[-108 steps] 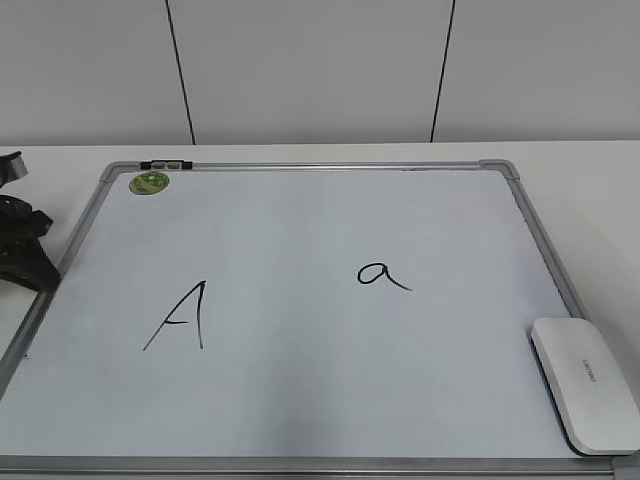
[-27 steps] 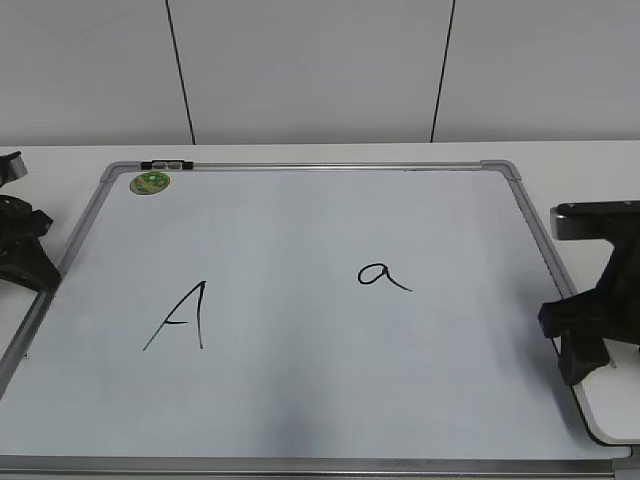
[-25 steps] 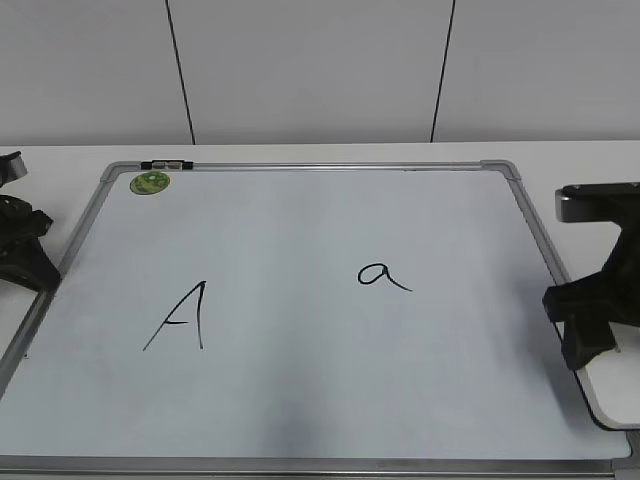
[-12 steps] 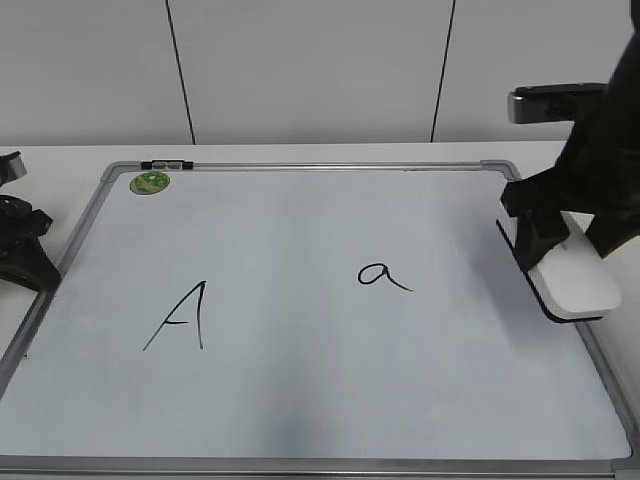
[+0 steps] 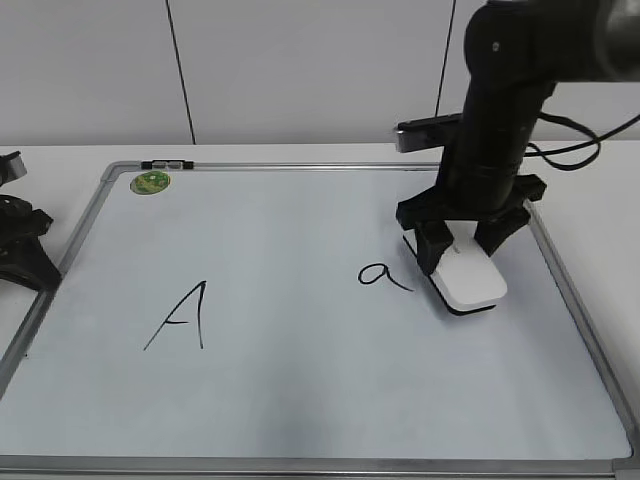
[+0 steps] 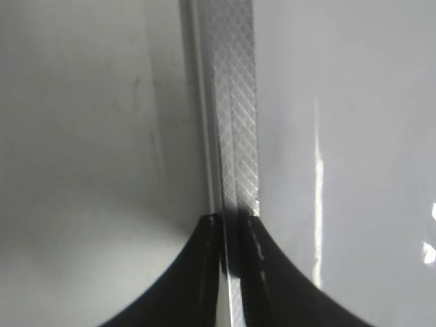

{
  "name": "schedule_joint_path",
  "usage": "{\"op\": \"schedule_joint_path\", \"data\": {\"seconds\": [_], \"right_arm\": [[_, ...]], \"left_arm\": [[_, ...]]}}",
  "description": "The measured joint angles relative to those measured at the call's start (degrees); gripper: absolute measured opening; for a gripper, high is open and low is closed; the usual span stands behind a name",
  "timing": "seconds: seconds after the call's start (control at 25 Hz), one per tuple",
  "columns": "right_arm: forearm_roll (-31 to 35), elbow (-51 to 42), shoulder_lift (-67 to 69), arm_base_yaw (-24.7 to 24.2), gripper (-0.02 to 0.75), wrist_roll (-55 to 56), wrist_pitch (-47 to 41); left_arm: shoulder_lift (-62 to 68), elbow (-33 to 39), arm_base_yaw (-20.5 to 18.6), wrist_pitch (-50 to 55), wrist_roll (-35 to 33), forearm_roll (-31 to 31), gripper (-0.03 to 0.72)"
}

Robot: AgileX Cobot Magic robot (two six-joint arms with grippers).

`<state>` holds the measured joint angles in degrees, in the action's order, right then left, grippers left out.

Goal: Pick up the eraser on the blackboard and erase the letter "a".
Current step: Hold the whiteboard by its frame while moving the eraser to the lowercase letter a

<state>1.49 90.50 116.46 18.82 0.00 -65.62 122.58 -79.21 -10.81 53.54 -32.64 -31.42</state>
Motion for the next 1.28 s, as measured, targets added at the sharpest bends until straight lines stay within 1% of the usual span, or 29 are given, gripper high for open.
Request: {"op": "schedule_joint_path", "data": {"seconds": [0.16, 0.36, 0.52, 0.72, 0.96, 1.16, 1.28], "right_arm": [[0.0, 4.9, 5.4, 0.3, 0.531, -0.4, 0.0], [-0.2, 8.7, 9.5, 0.3, 0.531, -0.4, -0.2], [-0.2, 9.6, 10.8, 0.5, 0.531, -0.4, -0.4], [-2.2, 9.9, 11.4, 1.8, 0.531, -0.4, -0.5], [-4.7, 11.3, 12.3, 6.1, 0.53, -0.4, -0.7], [-4.3, 13.3, 13.3, 11.9, 0.53, -0.9, -0.9], [-3.7, 14.3, 13.8, 14.4, 0.53, -1.4, -0.9]], "left_arm": [[0.0, 0.0, 0.0, 0.2, 0.0, -0.1, 0.045], [0.0, 0.0, 0.0, 0.3, 0.0, -0.1, 0.045], [0.0, 0.0, 0.0, 0.6, 0.0, -0.2, 0.045], [0.0, -0.1, 0.0, 0.6, 0.0, -0.2, 0.045], [0.0, -0.1, 0.0, 0.6, 0.0, -0.2, 0.045], [0.0, -0.1, 0.0, 0.7, 0.0, -0.2, 0.045], [0.0, -0.1, 0.0, 0.7, 0.0, -0.2, 0.045]]}}
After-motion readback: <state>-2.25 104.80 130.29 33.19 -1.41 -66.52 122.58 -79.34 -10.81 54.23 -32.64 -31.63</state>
